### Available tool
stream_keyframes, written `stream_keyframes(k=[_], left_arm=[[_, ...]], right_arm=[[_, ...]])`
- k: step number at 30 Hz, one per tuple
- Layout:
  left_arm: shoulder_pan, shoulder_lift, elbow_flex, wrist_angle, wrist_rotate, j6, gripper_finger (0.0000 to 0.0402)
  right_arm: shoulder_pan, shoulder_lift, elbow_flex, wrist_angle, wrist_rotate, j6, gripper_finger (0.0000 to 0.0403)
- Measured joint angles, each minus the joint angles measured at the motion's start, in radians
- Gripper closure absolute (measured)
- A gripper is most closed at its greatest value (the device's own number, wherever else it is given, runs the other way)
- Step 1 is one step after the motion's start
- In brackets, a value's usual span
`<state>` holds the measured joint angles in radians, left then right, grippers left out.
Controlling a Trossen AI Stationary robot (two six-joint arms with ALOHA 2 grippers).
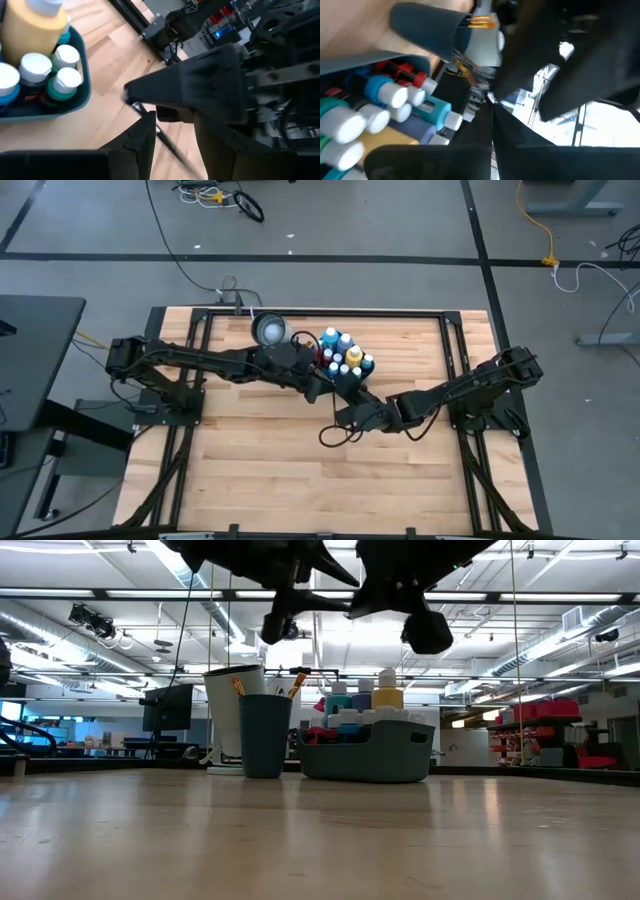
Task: Pick & Place Paint Supplies
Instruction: Put the silver paint brush into the blue cup
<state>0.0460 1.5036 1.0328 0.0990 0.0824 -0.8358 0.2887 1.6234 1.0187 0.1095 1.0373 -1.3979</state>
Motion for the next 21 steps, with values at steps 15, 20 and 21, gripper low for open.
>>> stream_keyframes(k=[15, 20, 21], left_arm=[[0.002, -0.003, 0.000, -0.020, -0.055, 0.033, 0.0258], [0.002, -0.003, 0.000, -0.026, -0.069, 0.096, 0.0258], [0.002, -0.003, 0.000, -0.035, -0.077, 0.097, 0.0258]], right_arm=[[-0.004, 0.000, 0.000, -0.033, 0.048, 0.056, 0.0403], [-0.004, 0.000, 0.000, -0.083, 0.075, 0.142, 0.0403], [-0.004, 0.000, 0.000, -0.078, 0.080, 0.149, 0.0403]])
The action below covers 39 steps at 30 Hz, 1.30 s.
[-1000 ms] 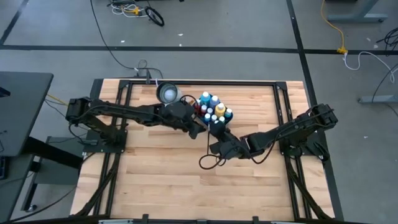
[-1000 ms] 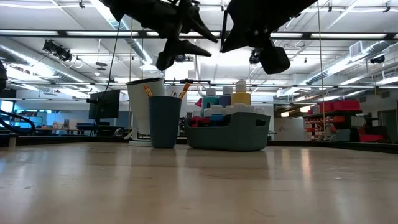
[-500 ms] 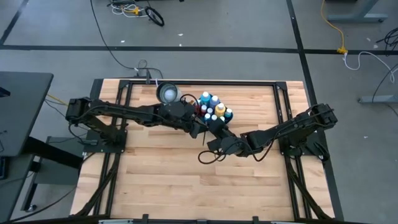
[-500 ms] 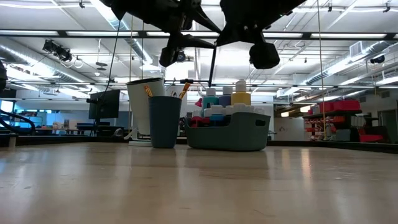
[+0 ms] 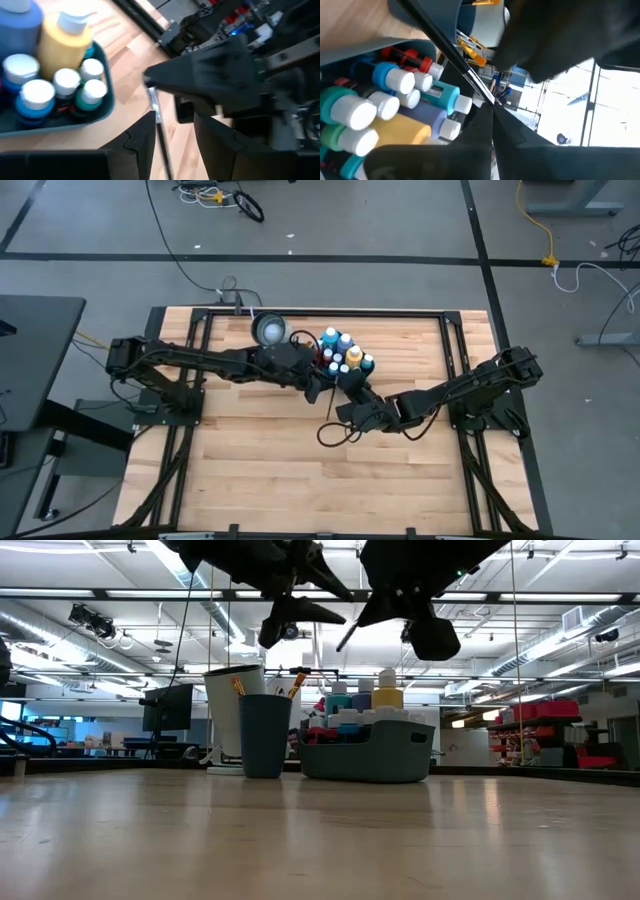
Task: Pick & Place Paint Supplies
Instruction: Put the silver paint brush into the blue cup
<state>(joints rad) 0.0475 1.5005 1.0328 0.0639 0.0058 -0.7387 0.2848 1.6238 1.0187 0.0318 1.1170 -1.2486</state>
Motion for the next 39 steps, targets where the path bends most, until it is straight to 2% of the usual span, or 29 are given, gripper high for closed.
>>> stream_keyframes(k=[15, 19, 22, 25, 28, 32, 39], left_arm=[[0.000, 0.008, 0.000, -0.047, -0.017, 0.034, 0.0258], [0.000, 0.008, 0.000, -0.045, -0.027, 0.098, 0.0264], [0.000, 0.008, 0.000, -0.046, -0.054, 0.119, 0.0290], [0.000, 0.008, 0.000, -0.046, -0.076, 0.148, 0.0339], [0.000, 0.008, 0.000, -0.051, -0.094, 0.173, 0.0383], [-0.006, 0.008, 0.000, -0.049, -0.132, 0.193, 0.0374], [-0.012, -0.021, 0.000, -0.055, -0.246, 0.326, 0.0385]], right_arm=[[-0.027, 0.000, 0.000, 0.202, -0.007, -0.052, 0.0403], [-0.051, 0.000, 0.000, 0.247, -0.009, -0.051, 0.0403], [-0.064, 0.000, 0.000, 0.247, -0.042, -0.037, 0.0403], [-0.063, 0.000, 0.000, 0.242, -0.114, 0.024, 0.0395], [-0.058, 0.000, 0.000, 0.246, -0.124, 0.115, 0.0380], [-0.046, 0.000, 0.000, 0.240, -0.048, 0.183, 0.0356], [0.004, 0.000, 0.000, 0.228, 0.202, 0.283, 0.0332]])
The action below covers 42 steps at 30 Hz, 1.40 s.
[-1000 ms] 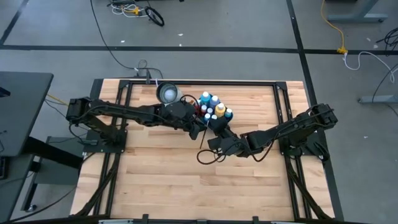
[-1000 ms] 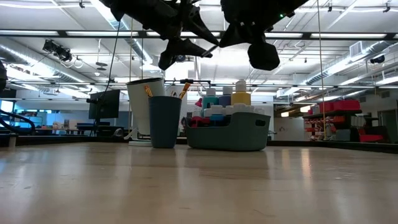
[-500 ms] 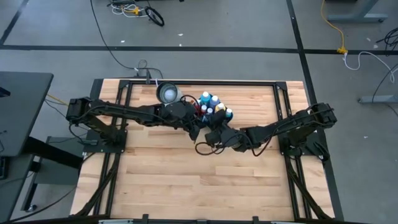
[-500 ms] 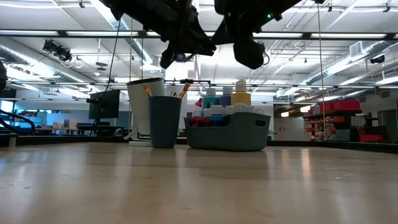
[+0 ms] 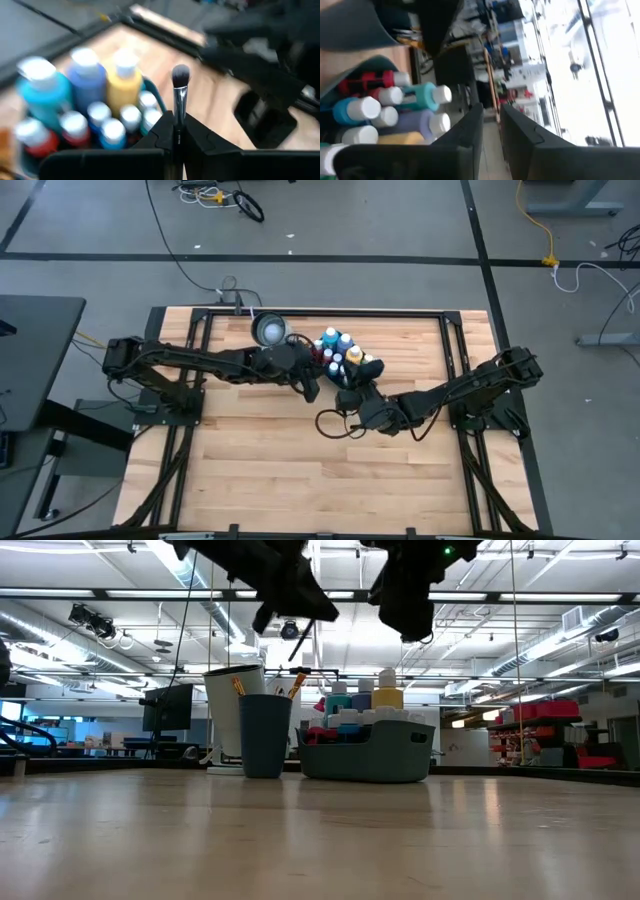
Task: Pick & Place Paint Supplies
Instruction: Put the silver paint brush into the blue cup, then return to Home Position
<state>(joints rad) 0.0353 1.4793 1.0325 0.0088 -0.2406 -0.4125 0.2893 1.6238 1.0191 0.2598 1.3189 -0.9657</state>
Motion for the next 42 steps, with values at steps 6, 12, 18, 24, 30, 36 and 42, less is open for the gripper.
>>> stream_keyframes(k=[6, 12, 18, 24, 30, 36, 42], left_arm=[[-0.015, -0.107, 0.000, 0.002, -0.195, 0.133, 0.0376], [-0.045, -0.151, -0.048, 0.151, -0.475, 0.302, 0.0384], [0.005, -0.098, -0.270, 0.577, -0.501, 0.369, 0.0379], [0.048, -0.045, -0.457, 0.884, -0.454, 0.402, 0.0383], [0.058, 0.035, -0.486, 0.946, -0.456, 0.504, 0.0363], [0.056, 0.072, -0.485, 0.953, -0.488, 0.504, 0.0357], [0.037, 0.061, -0.485, 1.010, -0.577, 0.538, 0.0348]], right_arm=[[-0.006, -0.074, 0.000, -0.318, 0.062, 0.320, 0.0333], [-0.046, -0.200, 0.000, -0.773, -0.309, 0.929, 0.0344], [-0.086, -0.219, 0.000, -0.824, -0.549, 1.038, 0.0356], [-0.107, -0.215, -0.001, -0.780, -0.749, 1.035, 0.0362], [-0.111, -0.215, -0.001, -0.712, -0.760, 1.002, 0.0362], [-0.110, -0.215, -0.001, -0.706, -0.762, 1.004, 0.0362], [-0.108, -0.217, -0.001, -0.697, -0.763, 1.012, 0.0362]])
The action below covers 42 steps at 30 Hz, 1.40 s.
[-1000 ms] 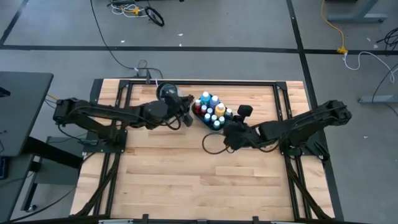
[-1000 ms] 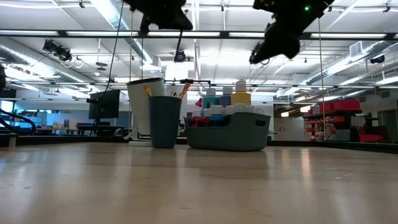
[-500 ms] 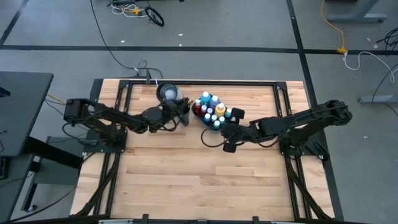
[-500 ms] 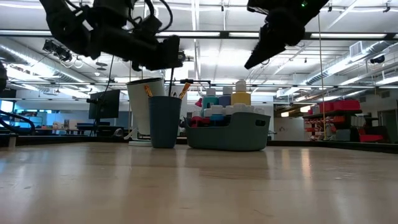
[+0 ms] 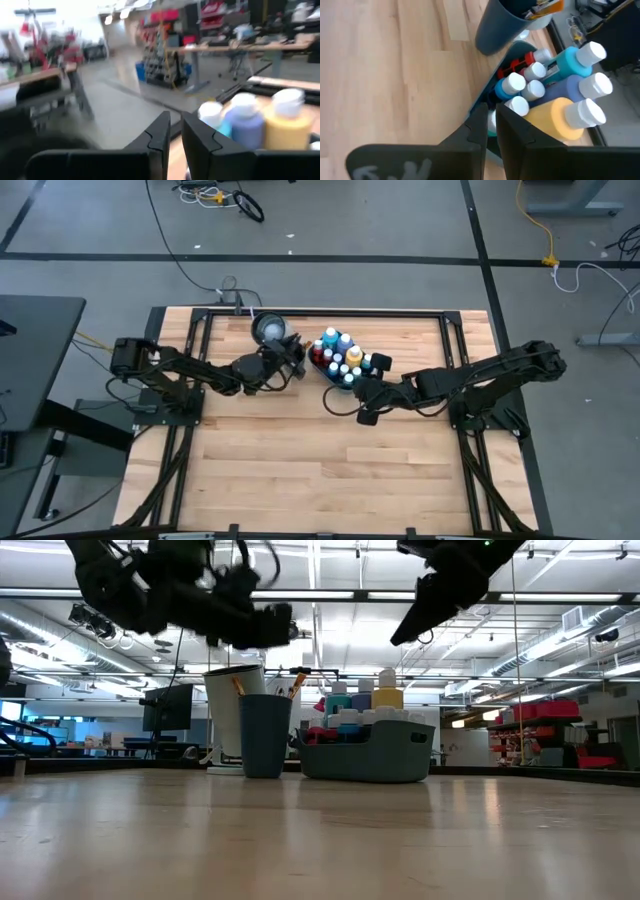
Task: Pick & Place Paint Supplies
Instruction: Return to Home Position
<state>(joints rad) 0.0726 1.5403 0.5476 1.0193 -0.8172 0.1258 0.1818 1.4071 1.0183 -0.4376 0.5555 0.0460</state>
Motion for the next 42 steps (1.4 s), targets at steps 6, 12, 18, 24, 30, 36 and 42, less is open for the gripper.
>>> stream_keyframes(k=[6, 12, 18, 24, 30, 36, 42], left_arm=[[-0.146, -0.157, 0.043, 0.044, -0.068, 0.290, 0.0354], [-0.308, -0.475, 0.069, -0.213, -0.124, 0.467, 0.0391], [-0.333, -0.858, 0.071, -0.896, 0.334, 0.166, 0.0391], [-0.264, -1.039, -0.050, -0.918, 0.798, 0.157, 0.0397], [-0.179, -1.113, -0.296, -0.648, 0.783, 0.147, 0.0390], [-0.062, -1.129, -0.436, -0.455, 0.867, 0.082, 0.0396], [0.076, -1.144, -0.462, -0.446, 0.883, 0.043, 0.0392]], right_arm=[[0.024, -0.099, 0.000, -0.025, -0.152, -0.028, 0.0362], [0.038, -0.303, 0.000, -0.078, -0.182, -0.062, 0.0362], [0.035, -0.518, -0.190, 0.075, -0.328, -0.065, 0.0377], [0.035, -0.720, -0.440, 0.358, -0.431, -0.120, 0.0394], [0.035, -0.913, -0.624, 0.521, -0.445, -0.121, 0.0394], [0.029, -1.041, -0.711, 0.520, -0.539, -0.139, 0.0394], [-0.007, -1.091, -0.720, 0.448, -0.531, -0.223, 0.0394]])
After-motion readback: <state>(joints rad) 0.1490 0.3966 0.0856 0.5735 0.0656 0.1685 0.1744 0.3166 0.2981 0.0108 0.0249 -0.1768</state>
